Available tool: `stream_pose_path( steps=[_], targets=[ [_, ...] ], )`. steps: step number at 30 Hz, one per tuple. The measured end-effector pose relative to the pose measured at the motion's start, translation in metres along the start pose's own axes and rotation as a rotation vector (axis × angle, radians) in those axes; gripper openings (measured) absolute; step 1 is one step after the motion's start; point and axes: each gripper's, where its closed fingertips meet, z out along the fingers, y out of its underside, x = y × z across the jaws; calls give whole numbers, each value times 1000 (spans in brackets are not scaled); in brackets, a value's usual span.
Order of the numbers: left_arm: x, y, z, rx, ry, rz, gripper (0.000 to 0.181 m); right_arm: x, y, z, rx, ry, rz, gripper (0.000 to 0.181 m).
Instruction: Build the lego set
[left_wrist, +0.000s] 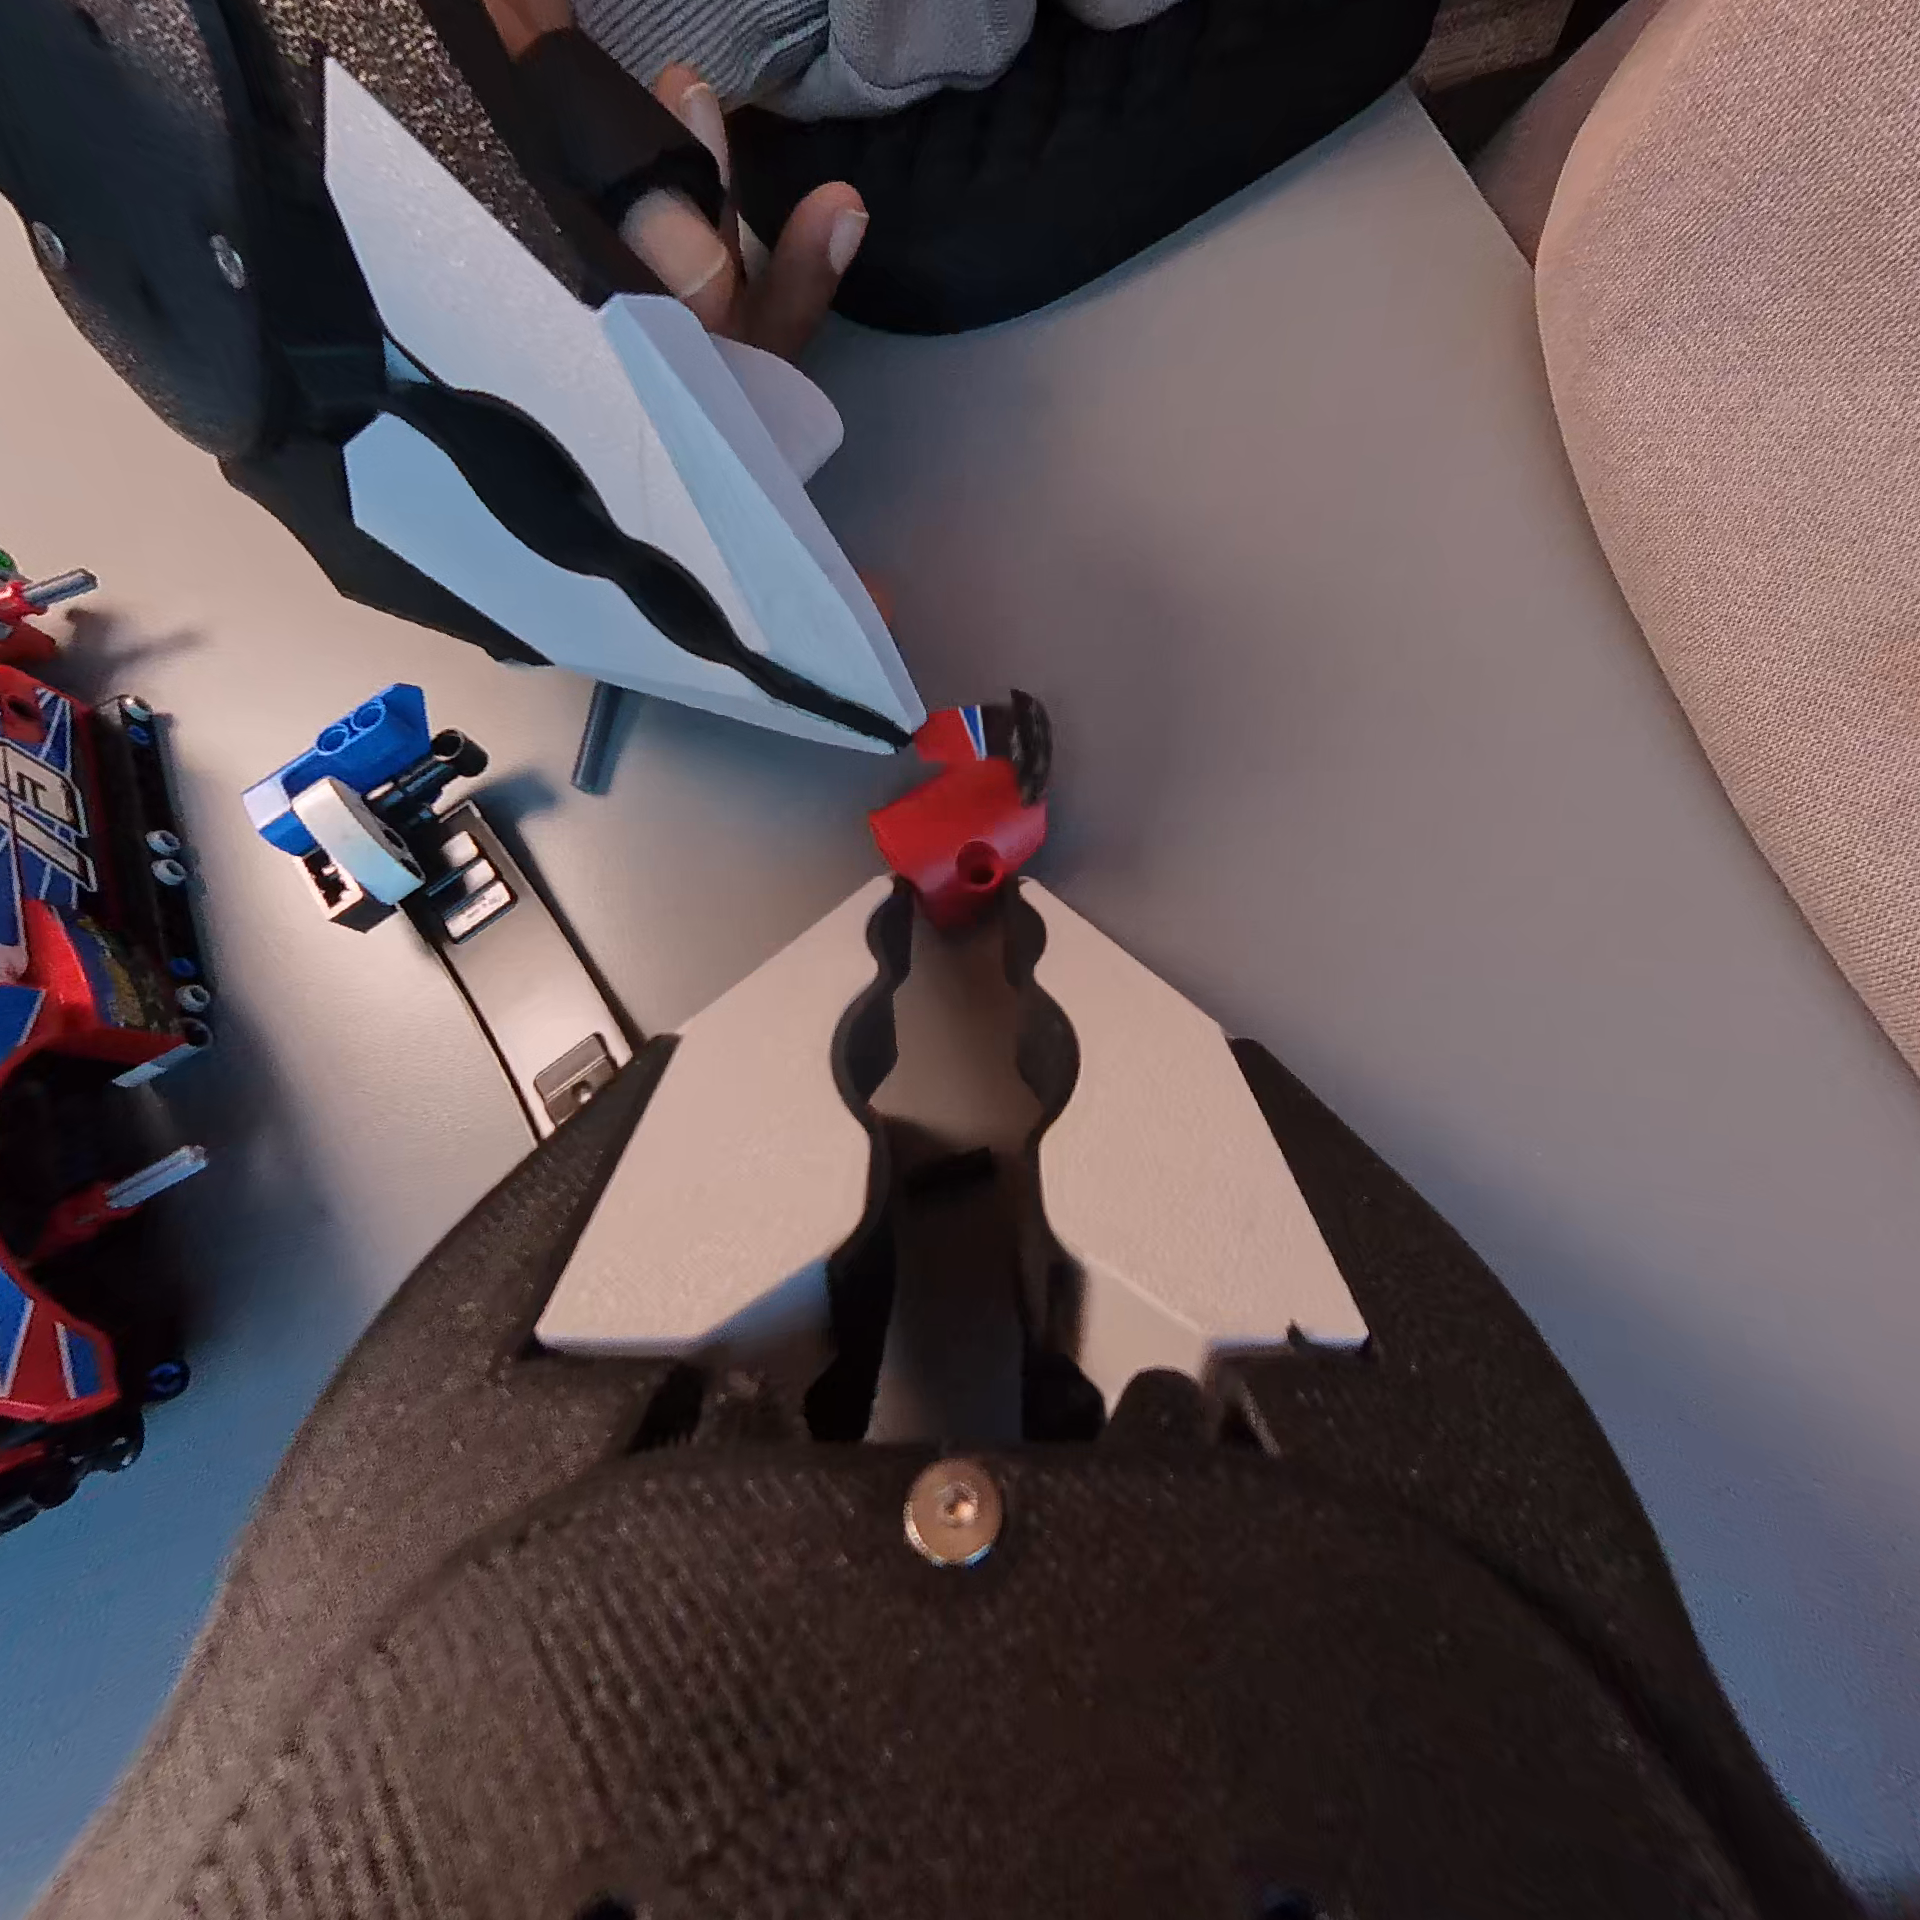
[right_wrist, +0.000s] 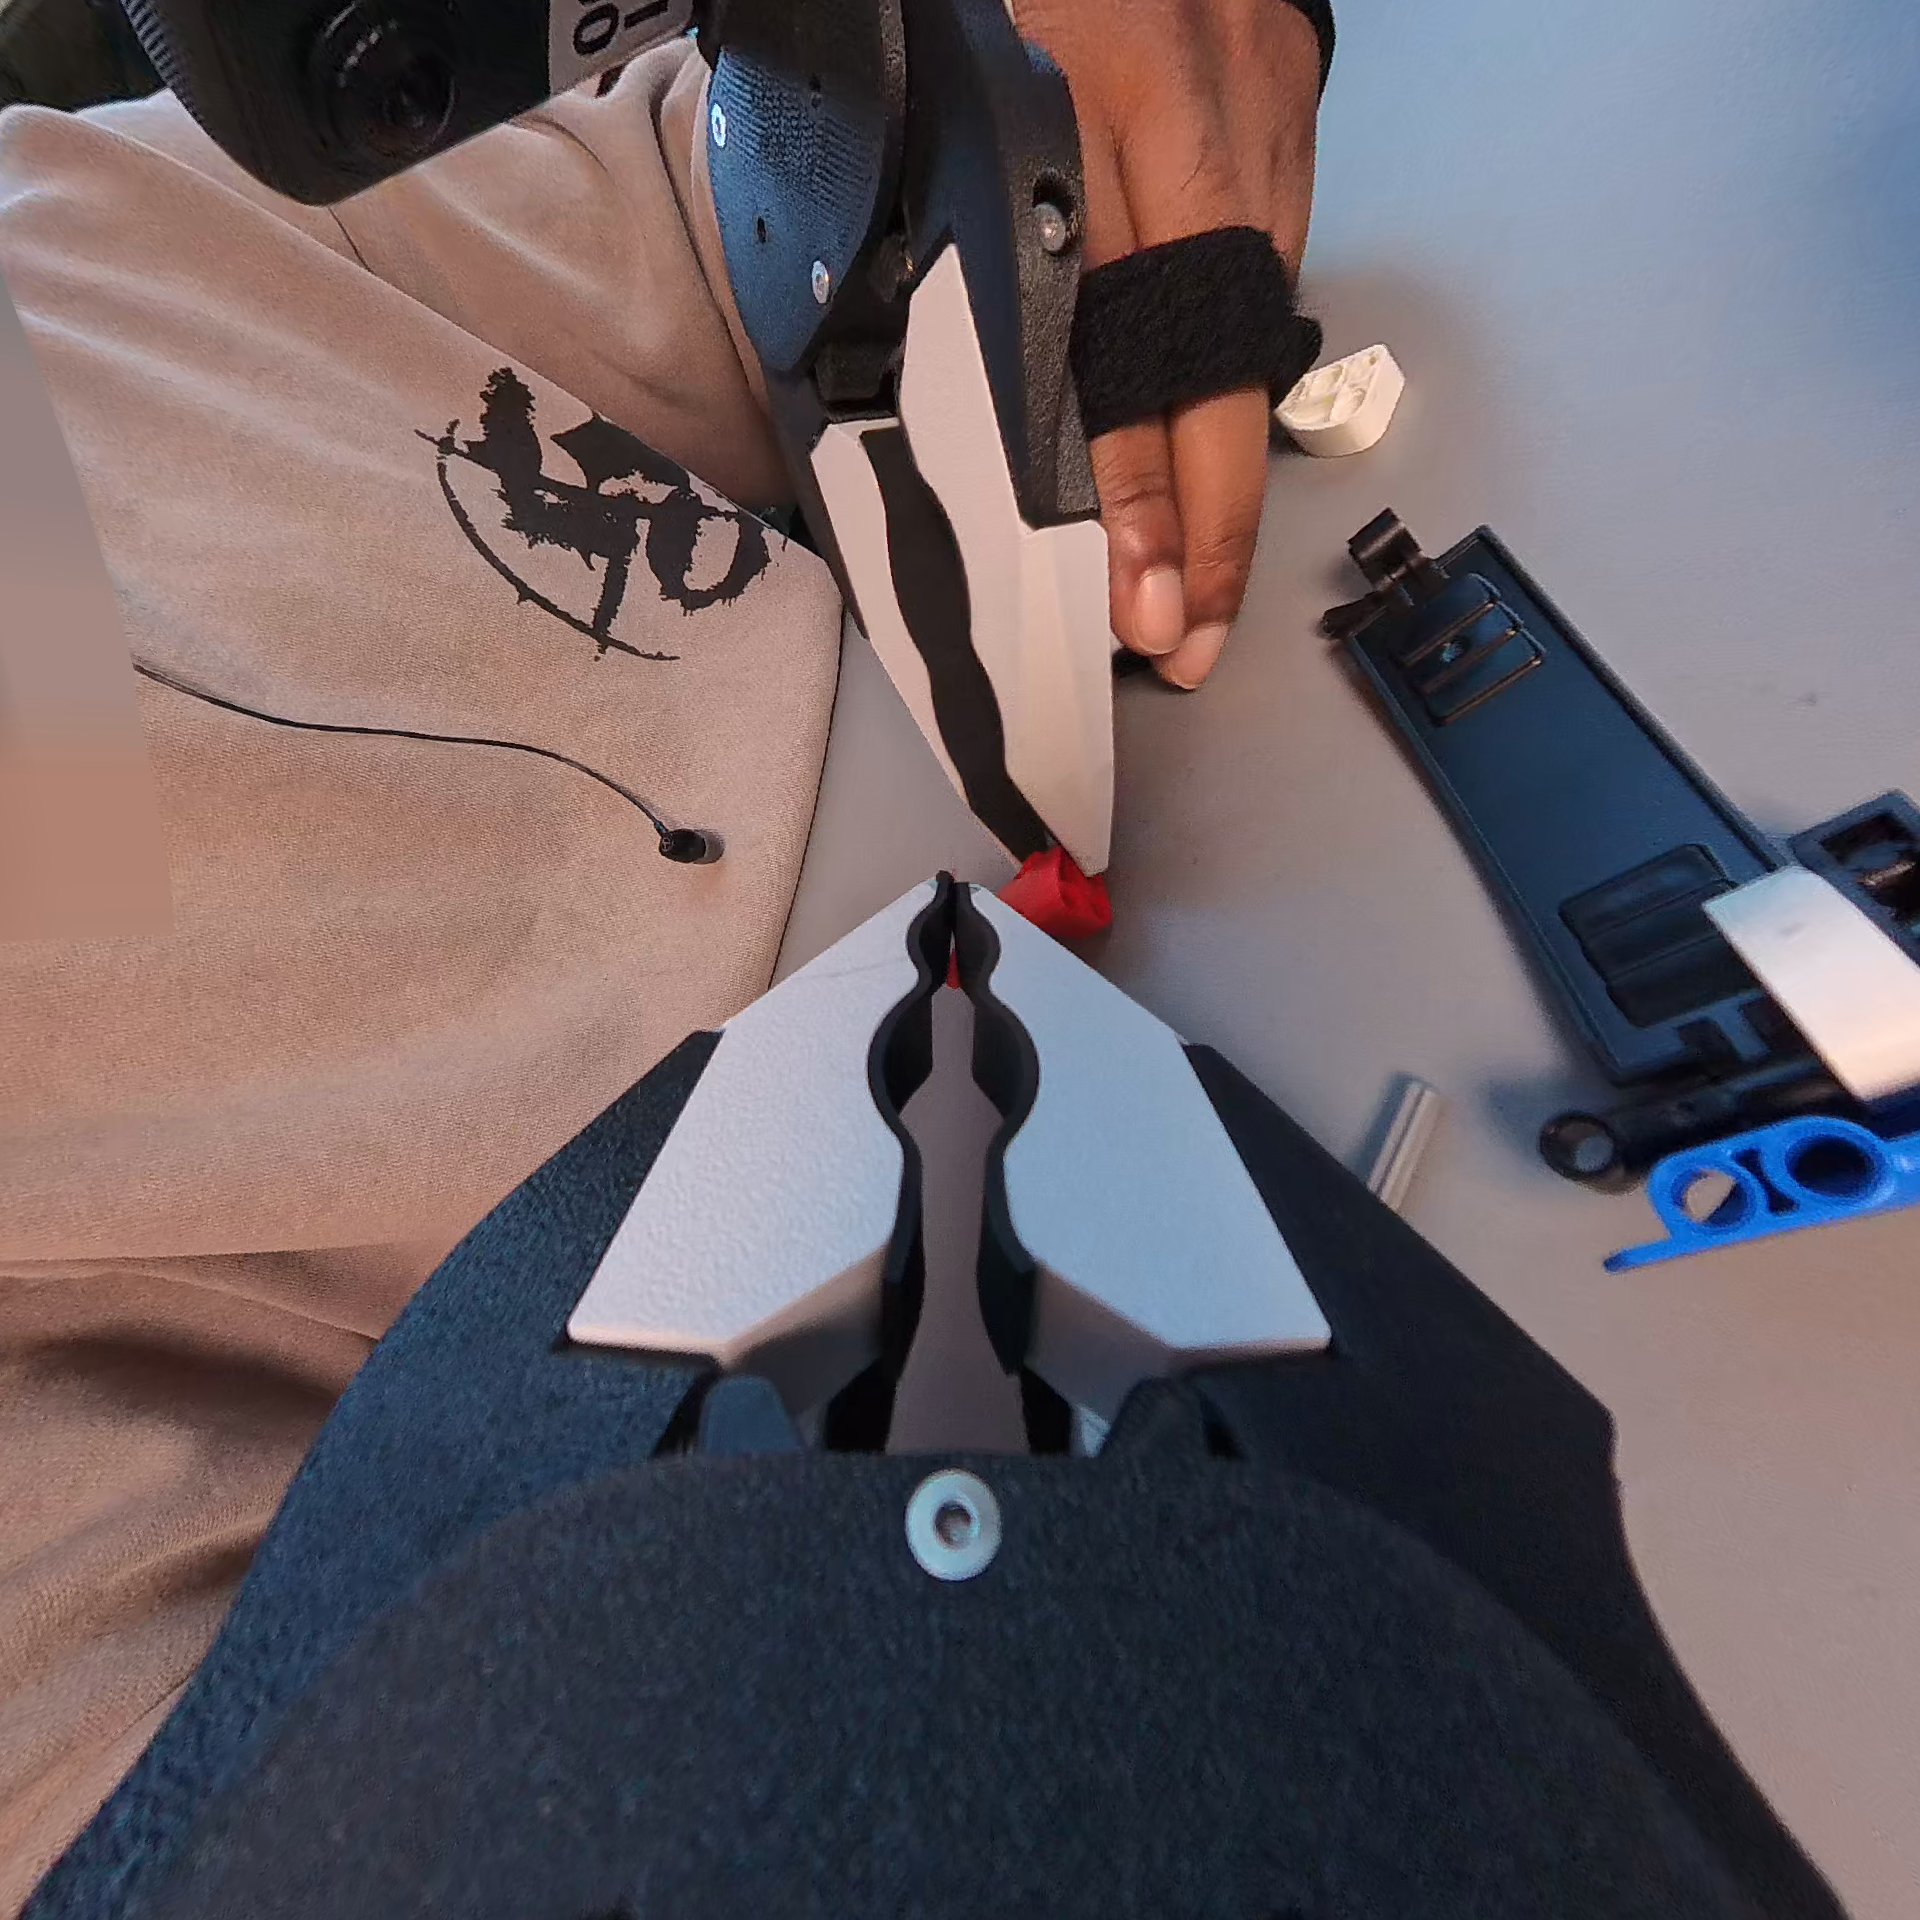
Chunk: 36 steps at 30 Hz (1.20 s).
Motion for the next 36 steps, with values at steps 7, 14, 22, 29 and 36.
stream_pose_path(
  steps=[7, 14, 22, 29, 36],
  targets=[
    [-1, 0, 0, 0, -6, 2, 15, 0, -1, 0, 4, -2, 1, 0],
    [3, -3, 0, 8, 15, -33, 37, -3, -1, 0, 10, -17, -4, 0],
    [2, -7, 7, -3, -9, -42, 29, -8, -1, 2, 6, -36, -24, 0],
    [-1, -7, 7, 1, -19, -17, 29, -42, -9, -7, 51, -113, -141, 0],
    [3, -7, 7, 6, 6, 4, 29, -23, -4, -3, 33, -71, -60, 0]
  ],
)
